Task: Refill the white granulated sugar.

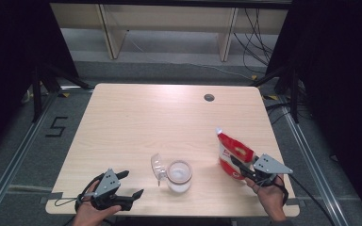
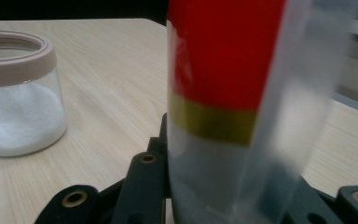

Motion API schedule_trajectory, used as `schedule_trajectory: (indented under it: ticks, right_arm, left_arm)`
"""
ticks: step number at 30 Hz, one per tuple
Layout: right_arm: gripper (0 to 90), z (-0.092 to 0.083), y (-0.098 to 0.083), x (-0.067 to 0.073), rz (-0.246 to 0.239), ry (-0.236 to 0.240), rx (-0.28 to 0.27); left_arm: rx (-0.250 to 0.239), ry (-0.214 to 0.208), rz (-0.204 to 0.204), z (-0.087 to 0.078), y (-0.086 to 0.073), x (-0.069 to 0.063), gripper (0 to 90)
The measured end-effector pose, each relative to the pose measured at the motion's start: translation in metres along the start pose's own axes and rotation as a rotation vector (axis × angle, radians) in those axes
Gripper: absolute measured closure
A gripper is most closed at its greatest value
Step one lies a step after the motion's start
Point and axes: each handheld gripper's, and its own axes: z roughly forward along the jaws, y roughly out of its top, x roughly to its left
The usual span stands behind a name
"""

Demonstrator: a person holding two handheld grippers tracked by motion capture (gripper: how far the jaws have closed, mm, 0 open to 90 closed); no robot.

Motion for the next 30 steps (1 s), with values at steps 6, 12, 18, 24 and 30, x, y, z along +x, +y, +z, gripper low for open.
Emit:
schedule_trajectory:
  ticks: [6,12,18,24,30]
  right_arm:
    - [73.4,-0.006,-0.005,-0.002,0.007,-0.024,-0.006]
    - [70.5,-0.009,-0.005,-0.001,0.024,-0.025,0.008]
    - [59.0,-0.013,-0.004,0.002,0.066,-0.047,0.021]
    - [44.9,-0.028,-0.002,0.007,0.153,-0.085,0.012]
    - [38.9,-0.038,-0.003,0.012,0.154,-0.102,0.035]
  left_arm:
    - [-0.001,0.003,-0.024,0.000,-0.001,-0.001,17.4]
    - [0.004,0.007,-0.018,0.000,-0.001,0.000,17.4]
    - [0.005,0.007,-0.002,-0.001,0.000,0.001,17.4]
    - [0.005,0.004,0.003,0.000,0.000,0.001,17.3]
    - [-0.001,0.008,-0.038,0.001,-0.001,-0.001,17.3]
